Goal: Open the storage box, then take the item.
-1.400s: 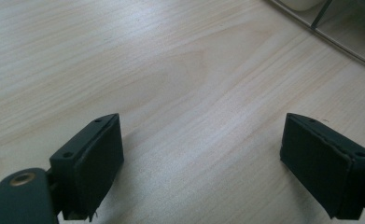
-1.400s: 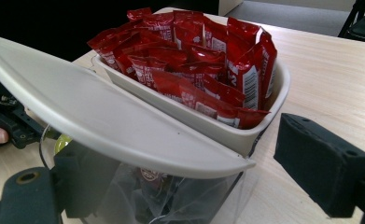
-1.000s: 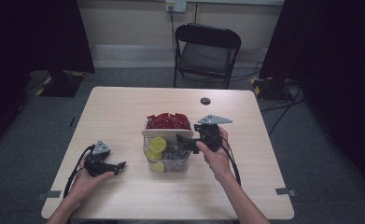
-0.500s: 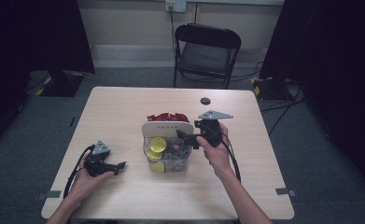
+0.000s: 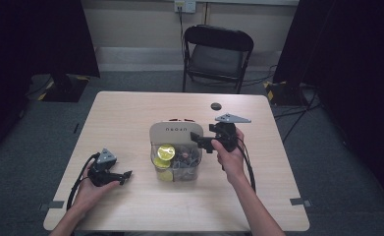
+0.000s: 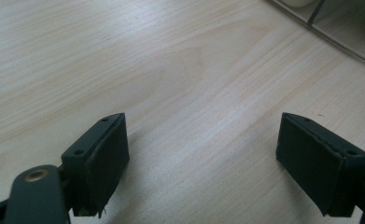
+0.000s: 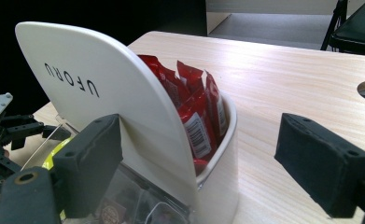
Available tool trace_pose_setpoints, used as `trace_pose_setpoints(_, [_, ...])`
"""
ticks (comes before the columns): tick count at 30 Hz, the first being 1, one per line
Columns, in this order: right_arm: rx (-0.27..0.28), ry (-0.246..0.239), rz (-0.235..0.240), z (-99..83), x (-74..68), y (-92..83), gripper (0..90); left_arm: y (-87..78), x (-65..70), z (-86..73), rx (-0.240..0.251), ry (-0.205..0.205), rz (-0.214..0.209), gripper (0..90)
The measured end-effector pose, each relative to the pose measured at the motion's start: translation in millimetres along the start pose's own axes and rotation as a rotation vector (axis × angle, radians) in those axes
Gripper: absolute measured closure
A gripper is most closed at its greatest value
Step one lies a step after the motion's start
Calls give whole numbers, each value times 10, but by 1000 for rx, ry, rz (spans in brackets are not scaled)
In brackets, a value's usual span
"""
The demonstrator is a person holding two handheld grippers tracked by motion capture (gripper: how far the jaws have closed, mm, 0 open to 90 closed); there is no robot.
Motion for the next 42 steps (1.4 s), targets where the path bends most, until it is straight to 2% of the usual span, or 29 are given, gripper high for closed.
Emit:
trace_pose_setpoints(5, [4,-3,0,4,9,-5,140,-13,14,3,-9,10,-9,173])
trace_pose_setpoints(9, [6,-14,-2,15,17,-14,140,-42,36,22,2,12,-20,203])
trace_pose_setpoints(18, [6,-15,0,26,28,-20,138,-156,101,146,81,-15,-65,232])
trace_pose_setpoints(21, [7,-15,0,27,24,-18,138,-185,122,181,95,-15,-63,235])
trace_pose_setpoints(25, [4,-17,1,26,18,-14,138,-220,163,220,121,-32,-90,234])
trace_pose_setpoints(28, [-2,-22,6,9,5,17,136,-247,197,241,121,-38,-105,234])
trace_pose_setpoints(33, [-8,-27,16,6,-33,56,136,-324,304,339,160,-31,-143,246])
trace_pose_setpoints(39, [-12,-32,21,11,-46,73,134,-360,377,399,175,-25,-178,268])
trace_pose_setpoints(42, [-11,-35,19,11,-47,72,135,-380,414,435,188,-20,-195,323])
Point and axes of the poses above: each handheld gripper's, and its own axes: y roughly forward along the jaws, z roughly out of its top, x roughly to its right, the point moved 4 cm from there along y, roughly forward along the jaws, and after that the axes turned 8 degrees about x, right-handed, at the moved point
